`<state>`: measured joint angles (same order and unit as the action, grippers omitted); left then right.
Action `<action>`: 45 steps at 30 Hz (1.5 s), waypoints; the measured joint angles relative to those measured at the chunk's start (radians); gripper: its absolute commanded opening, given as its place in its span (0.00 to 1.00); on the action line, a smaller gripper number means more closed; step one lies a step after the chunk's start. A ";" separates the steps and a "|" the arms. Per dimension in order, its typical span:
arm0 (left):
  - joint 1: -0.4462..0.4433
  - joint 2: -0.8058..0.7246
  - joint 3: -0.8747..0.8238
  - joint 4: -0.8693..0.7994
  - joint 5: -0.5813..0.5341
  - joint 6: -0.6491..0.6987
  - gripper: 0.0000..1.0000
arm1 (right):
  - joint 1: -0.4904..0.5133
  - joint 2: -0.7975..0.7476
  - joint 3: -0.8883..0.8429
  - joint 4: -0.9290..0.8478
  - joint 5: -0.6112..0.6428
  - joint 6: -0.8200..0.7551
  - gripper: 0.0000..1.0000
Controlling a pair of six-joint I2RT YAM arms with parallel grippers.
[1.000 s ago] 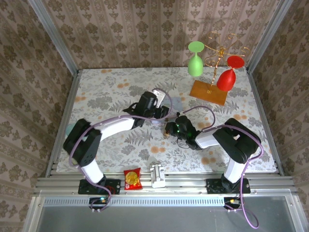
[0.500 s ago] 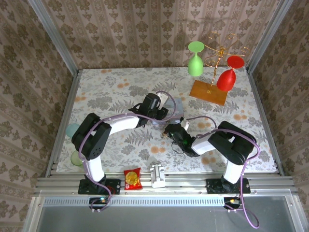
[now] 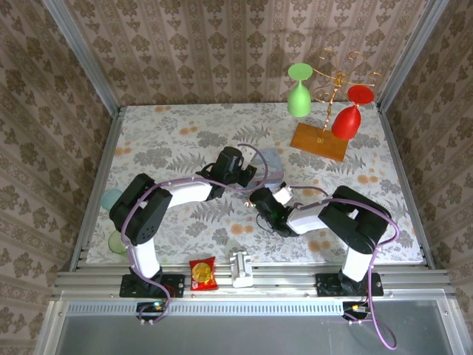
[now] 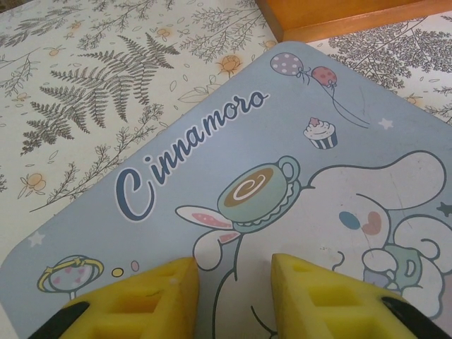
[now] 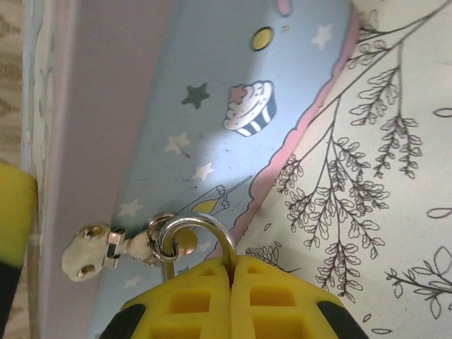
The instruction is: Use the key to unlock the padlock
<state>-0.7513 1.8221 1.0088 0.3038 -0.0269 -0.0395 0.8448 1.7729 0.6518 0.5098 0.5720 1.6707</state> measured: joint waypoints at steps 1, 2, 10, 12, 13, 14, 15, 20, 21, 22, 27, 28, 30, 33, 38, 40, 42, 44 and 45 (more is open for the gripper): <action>0.000 0.000 -0.005 0.009 0.000 0.000 0.32 | 0.001 -0.003 -0.001 -0.005 0.010 0.034 0.00; 0.000 0.000 -0.010 0.019 0.002 0.000 0.32 | 0.002 -0.008 -0.005 -0.006 0.024 0.056 0.00; 0.006 0.000 -0.047 0.090 0.013 0.001 0.29 | -0.010 -0.042 -0.010 -0.076 0.116 0.159 0.00; 0.008 0.000 -0.051 0.098 0.017 0.003 0.29 | -0.011 -0.042 -0.010 -0.084 0.125 0.163 0.00; 0.009 0.000 -0.055 0.105 0.020 0.003 0.29 | -0.011 -0.043 -0.009 -0.089 0.127 0.166 0.00; 0.013 0.000 -0.060 0.113 0.026 0.003 0.29 | -0.014 -0.045 -0.009 -0.092 0.127 0.166 0.00; 0.014 -0.001 -0.063 0.119 0.031 0.003 0.29 | -0.016 -0.047 -0.009 -0.092 0.127 0.166 0.00; 0.020 -0.004 -0.074 0.135 0.042 0.003 0.29 | -0.032 -0.058 -0.021 -0.085 0.104 0.164 0.00; 0.020 -0.004 -0.074 0.135 0.042 0.003 0.29 | -0.036 -0.060 -0.027 -0.075 0.099 0.161 0.00; 0.020 -0.004 -0.074 0.135 0.043 0.003 0.29 | -0.041 -0.063 -0.035 -0.064 0.094 0.157 0.00; 0.020 -0.005 -0.074 0.134 0.046 0.003 0.30 | -0.051 -0.090 -0.069 -0.035 0.085 0.127 0.00; 0.020 -0.005 -0.073 0.133 0.046 0.003 0.30 | -0.051 -0.100 -0.076 -0.035 0.085 0.119 0.00; 0.020 -0.005 -0.072 0.131 0.047 0.003 0.30 | -0.053 -0.111 -0.082 -0.035 0.081 0.107 0.00; 0.020 -0.005 -0.072 0.131 0.046 0.003 0.30 | -0.058 -0.106 -0.090 -0.010 0.071 0.104 0.00; 0.026 -0.005 -0.073 0.130 0.046 0.002 0.30 | -0.065 -0.095 -0.124 0.071 0.065 0.105 0.00; 0.032 -0.005 -0.074 0.132 0.046 -0.001 0.29 | -0.080 -0.095 -0.146 0.120 0.051 0.091 0.00; 0.037 -0.005 -0.074 0.132 0.045 -0.003 0.29 | -0.097 -0.095 -0.162 0.157 0.039 0.074 0.00; 0.040 -0.005 -0.074 0.133 0.045 -0.006 0.29 | -0.105 -0.092 -0.175 0.192 0.026 0.065 0.00; 0.040 -0.005 -0.074 0.134 0.041 -0.006 0.30 | -0.107 -0.084 -0.183 0.211 0.027 0.068 0.00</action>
<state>-0.7113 1.8175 0.9344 0.4377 0.0143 -0.0460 0.7376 1.6894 0.4683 0.7208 0.5991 1.7386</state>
